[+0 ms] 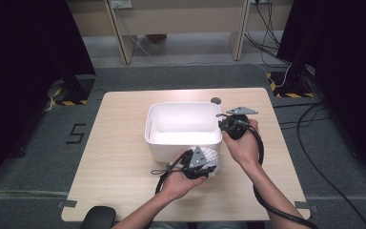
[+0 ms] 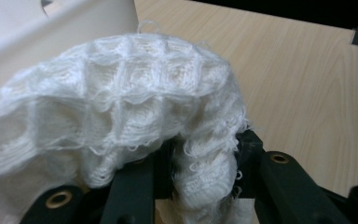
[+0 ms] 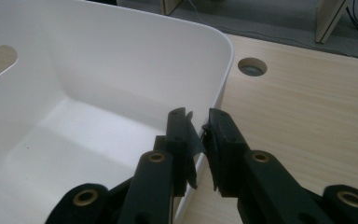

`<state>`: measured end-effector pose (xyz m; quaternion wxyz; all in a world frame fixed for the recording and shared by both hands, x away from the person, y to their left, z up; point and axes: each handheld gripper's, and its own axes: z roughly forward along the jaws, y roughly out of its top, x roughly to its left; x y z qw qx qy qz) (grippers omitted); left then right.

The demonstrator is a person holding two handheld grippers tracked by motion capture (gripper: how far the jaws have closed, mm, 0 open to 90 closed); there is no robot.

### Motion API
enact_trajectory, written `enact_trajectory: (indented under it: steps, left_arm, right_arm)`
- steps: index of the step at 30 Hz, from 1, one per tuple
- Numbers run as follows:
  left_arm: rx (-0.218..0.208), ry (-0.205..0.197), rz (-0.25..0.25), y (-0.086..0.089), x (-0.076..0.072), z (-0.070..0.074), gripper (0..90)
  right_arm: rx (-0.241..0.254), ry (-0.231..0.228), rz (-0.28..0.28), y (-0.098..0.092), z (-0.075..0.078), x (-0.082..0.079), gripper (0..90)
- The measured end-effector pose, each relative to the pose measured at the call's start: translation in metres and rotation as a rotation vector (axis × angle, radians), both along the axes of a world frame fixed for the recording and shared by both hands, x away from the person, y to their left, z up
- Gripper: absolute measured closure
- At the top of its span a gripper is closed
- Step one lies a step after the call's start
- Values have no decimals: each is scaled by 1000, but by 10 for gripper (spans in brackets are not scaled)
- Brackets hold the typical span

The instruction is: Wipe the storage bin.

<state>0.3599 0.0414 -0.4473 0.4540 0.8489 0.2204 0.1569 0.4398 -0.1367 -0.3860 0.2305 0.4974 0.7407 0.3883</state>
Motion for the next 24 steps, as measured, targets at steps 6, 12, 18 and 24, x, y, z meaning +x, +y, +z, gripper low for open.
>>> enact_trajectory:
  steps: [6,12,18,24]
  left_arm:
    - [-17,-10,-2,-1,0,8,670]
    - [-18,-13,-5,-4,1,8,670]
    - [-7,-26,-24,-12,1,10,669]
    - [11,-30,-37,-20,2,9,669]
  right_arm:
    - [1,-1,1,0,0,0,795]
    - [-1,0,0,0,0,0,795]
    - [-2,1,0,0,0,0,795]
    - [-2,0,2,0,0,0,794]
